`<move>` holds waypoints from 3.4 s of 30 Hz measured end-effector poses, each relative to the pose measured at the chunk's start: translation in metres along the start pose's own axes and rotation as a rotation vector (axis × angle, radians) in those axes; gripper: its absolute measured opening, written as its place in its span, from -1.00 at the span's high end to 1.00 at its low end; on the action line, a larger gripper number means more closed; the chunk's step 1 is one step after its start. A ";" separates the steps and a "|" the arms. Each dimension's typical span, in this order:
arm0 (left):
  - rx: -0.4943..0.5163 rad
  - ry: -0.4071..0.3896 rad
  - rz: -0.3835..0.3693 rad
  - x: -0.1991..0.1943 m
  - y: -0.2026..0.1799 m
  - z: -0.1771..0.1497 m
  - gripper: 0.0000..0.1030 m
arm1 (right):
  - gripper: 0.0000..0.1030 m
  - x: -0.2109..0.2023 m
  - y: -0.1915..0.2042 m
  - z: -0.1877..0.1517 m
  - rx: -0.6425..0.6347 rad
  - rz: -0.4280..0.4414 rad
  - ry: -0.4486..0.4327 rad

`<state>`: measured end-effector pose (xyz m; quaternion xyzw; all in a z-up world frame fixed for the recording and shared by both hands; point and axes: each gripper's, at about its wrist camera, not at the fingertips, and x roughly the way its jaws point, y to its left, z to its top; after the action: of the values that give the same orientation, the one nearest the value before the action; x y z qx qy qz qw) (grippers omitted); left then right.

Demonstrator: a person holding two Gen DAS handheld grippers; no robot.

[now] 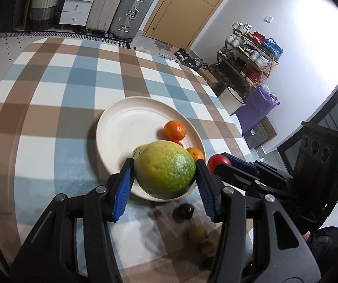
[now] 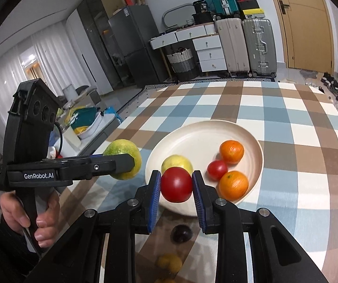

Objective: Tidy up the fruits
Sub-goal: 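Carry the citrus with left gripper while right gripper carries tomato over plate, then release the citrus from left gripper while right gripper releases tomato onto plate, then withdraw both open grippers toward the row of dark and brown fruits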

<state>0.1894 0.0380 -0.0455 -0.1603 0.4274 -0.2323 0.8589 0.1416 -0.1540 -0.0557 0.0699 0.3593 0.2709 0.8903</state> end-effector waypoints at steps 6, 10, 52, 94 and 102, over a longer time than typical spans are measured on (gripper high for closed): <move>0.006 0.020 0.000 0.019 -0.003 0.022 0.06 | 0.48 0.008 -0.014 0.015 0.026 0.012 -0.002; 0.002 0.034 0.000 0.032 0.000 0.035 0.06 | 0.48 0.015 -0.021 0.026 0.035 0.019 -0.001; -0.044 0.149 0.012 0.109 0.026 0.071 0.04 | 0.26 0.074 -0.071 0.058 0.178 0.028 0.050; 0.074 -0.037 0.136 -0.011 -0.045 0.016 -0.56 | -0.44 -0.044 -0.029 0.030 0.173 0.035 -0.170; 0.064 -0.058 0.168 -0.027 -0.045 -0.006 -0.62 | -0.57 -0.065 -0.017 0.017 0.164 0.031 -0.195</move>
<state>0.1585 0.0144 -0.0097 -0.1030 0.4065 -0.1682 0.8921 0.1215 -0.2018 -0.0096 0.1739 0.2908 0.2464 0.9080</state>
